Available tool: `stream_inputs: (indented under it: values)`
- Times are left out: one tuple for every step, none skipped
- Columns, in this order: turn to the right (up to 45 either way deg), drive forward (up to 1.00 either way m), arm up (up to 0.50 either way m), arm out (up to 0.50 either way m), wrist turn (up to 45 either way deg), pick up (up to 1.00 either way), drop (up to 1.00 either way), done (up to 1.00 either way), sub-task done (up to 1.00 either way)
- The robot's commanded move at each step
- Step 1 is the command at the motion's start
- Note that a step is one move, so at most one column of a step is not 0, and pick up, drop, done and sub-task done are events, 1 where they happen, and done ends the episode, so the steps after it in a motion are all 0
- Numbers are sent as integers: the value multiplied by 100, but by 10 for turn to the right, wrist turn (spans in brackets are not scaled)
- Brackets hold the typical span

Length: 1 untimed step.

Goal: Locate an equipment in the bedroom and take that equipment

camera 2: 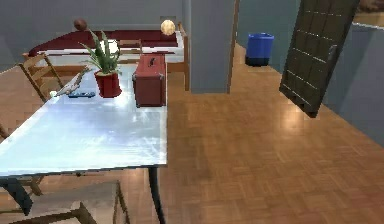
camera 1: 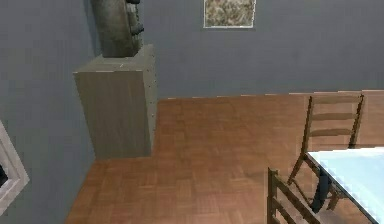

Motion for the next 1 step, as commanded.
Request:
stream_inputs:
  values:
    - [-150,0,0,0,0,0,0,0,0]
